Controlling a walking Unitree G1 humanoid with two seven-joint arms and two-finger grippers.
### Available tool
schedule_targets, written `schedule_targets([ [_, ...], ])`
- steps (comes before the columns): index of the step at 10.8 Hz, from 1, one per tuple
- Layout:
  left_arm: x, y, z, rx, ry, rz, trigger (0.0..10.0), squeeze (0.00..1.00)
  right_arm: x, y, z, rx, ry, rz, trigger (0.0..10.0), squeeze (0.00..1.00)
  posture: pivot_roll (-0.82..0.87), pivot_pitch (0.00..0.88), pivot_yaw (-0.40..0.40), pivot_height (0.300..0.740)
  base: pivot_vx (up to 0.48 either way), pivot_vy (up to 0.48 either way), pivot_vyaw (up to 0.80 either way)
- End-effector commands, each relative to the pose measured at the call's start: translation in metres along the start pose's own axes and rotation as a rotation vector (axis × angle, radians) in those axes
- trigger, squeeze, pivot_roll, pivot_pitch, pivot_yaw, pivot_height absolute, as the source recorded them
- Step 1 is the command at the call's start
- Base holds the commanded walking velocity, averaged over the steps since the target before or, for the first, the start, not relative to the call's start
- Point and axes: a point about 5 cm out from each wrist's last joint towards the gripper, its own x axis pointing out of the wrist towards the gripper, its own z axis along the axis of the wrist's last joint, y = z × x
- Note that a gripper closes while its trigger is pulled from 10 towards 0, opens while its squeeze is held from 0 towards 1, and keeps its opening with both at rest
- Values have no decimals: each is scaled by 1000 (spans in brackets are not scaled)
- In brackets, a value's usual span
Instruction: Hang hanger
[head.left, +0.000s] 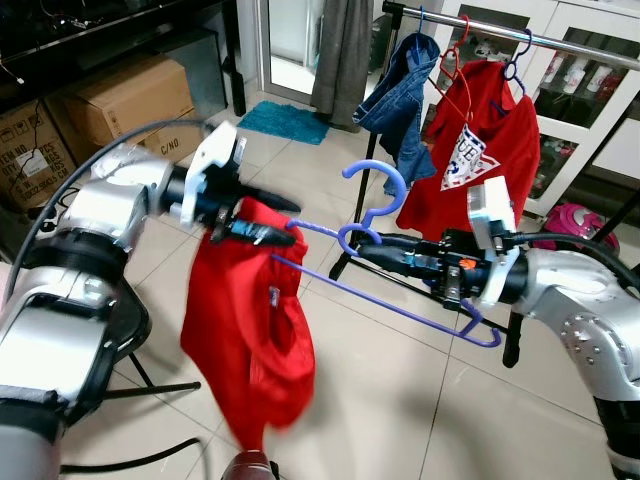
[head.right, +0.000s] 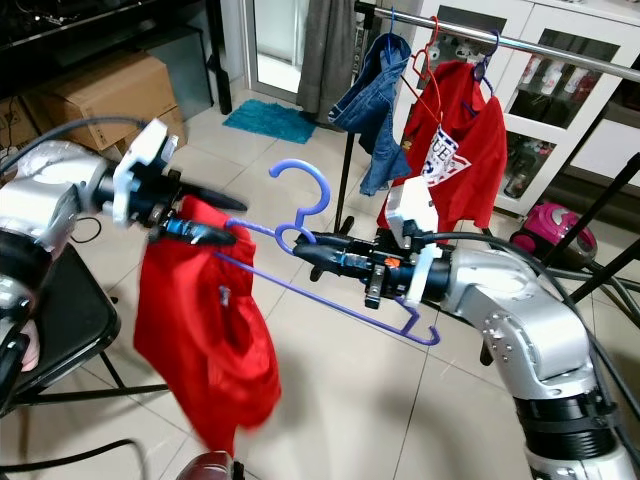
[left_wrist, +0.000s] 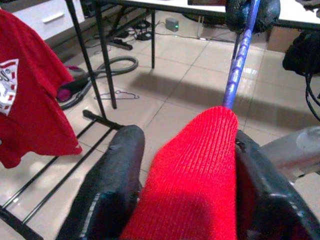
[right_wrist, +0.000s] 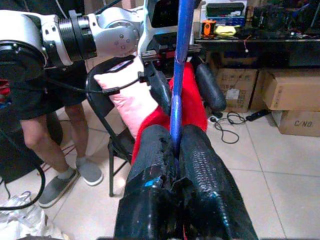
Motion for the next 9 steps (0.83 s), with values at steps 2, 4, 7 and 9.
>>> schedule_targets([
  [2, -8, -2, 5, 20, -6, 3, 0, 0, -5, 1, 13, -40, -42, 15, 0, 0, 61, 0, -1, 740, 0, 0, 0],
  [4, -15, -5, 7, 24, -19, 4, 0, 0, -7, 0, 12, -37, -37, 14, 0, 0, 65, 0, -5, 740, 0, 0, 0],
  [7, -24, -10, 6, 16, -27, 9, 0, 0, -8, -2, 11, -34, -34, 10, 0, 0, 68, 0, -9, 740, 0, 0, 0],
  [9, -29, -17, 1, -36, 4, -13, 0, 0, -8, -3, 15, -40, -52, 15, 0, 0, 72, 0, -12, 740, 0, 0, 0],
])
